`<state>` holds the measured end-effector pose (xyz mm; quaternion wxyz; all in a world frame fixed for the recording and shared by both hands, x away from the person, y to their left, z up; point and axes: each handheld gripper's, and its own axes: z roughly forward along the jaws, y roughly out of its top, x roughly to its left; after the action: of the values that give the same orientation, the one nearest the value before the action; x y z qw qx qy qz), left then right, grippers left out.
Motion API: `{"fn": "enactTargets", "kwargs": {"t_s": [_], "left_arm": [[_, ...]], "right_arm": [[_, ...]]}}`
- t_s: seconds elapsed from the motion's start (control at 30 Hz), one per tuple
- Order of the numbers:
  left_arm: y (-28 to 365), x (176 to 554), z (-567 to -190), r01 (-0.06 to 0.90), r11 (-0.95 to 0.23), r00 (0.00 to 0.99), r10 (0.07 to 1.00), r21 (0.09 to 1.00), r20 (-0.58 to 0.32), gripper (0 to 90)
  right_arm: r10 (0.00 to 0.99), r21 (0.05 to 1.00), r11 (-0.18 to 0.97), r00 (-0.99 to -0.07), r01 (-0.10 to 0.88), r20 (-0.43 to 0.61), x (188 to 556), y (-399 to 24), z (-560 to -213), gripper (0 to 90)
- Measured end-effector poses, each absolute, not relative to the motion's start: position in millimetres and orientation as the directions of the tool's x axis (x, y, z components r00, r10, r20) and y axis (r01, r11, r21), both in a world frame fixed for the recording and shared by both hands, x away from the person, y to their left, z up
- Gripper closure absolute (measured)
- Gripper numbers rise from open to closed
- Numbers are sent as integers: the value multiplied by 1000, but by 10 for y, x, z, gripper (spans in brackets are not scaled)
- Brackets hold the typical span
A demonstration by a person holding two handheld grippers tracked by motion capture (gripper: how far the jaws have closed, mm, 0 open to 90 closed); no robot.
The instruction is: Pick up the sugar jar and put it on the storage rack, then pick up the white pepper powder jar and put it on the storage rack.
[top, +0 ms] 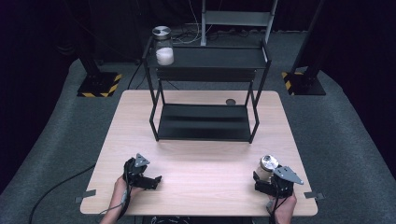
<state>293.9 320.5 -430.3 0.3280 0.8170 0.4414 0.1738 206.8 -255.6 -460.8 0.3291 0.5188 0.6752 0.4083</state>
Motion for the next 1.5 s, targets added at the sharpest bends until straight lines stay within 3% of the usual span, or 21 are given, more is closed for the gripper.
{"fn": "enactTargets", "kwargs": {"t_s": [0.07, 0.47, 0.97, 1.5], "left_arm": [[3254, 2870, -4380, 583, -377, 549, 836, 720, -7, 0], [3249, 2840, -4383, 598, -349, 511, 859, 721, -8, 0], [3308, 2900, -4383, 590, -364, 532, 847, 721, -8, 0], [3276, 2897, -4386, 594, -352, 510, 860, 724, 0, 0]], "right_arm": [[969, 892, 132, -245, 433, -25, 2069, -2550, -4605, 0], [971, 888, 139, -234, 438, -36, 2072, -2514, -4597, 0], [974, 883, 160, -216, 442, -69, 2071, -2436, -4590, 0], [960, 887, 201, -264, 415, -94, 2121, -2437, -4607, 0]]}}
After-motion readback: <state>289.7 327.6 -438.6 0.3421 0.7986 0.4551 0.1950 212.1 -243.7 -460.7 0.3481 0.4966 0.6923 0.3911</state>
